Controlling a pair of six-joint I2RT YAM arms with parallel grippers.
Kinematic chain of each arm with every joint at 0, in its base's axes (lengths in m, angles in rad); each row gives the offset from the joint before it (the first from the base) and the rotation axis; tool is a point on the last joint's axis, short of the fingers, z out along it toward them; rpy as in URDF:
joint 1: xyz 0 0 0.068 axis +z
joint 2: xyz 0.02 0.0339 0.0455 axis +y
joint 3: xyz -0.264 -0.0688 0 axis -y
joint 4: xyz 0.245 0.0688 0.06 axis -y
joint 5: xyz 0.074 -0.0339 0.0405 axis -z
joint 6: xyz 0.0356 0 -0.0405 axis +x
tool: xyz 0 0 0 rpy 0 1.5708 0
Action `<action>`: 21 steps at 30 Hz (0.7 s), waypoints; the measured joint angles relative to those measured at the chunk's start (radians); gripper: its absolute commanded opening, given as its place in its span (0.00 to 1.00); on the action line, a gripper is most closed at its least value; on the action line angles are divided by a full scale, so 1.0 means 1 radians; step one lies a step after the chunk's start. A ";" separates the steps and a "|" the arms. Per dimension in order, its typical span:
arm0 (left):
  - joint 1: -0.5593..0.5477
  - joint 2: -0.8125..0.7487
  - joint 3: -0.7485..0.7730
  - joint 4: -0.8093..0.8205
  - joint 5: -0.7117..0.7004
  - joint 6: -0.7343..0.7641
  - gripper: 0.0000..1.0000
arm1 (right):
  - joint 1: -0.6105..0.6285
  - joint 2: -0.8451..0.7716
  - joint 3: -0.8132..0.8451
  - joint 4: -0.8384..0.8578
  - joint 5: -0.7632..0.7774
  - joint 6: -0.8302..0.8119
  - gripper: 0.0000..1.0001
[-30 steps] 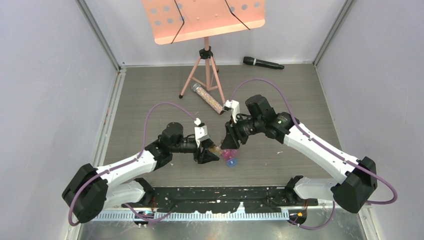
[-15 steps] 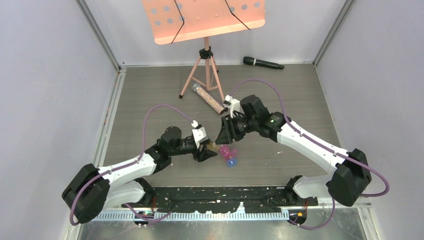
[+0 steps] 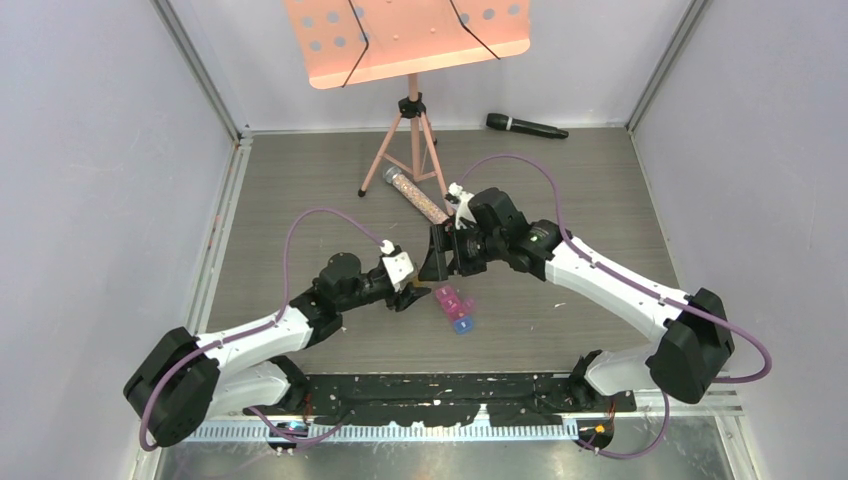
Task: Sort the pills into containers
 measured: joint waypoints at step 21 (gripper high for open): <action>0.021 -0.041 0.083 -0.066 0.102 0.017 0.00 | -0.025 -0.037 0.185 -0.063 -0.101 -0.457 0.96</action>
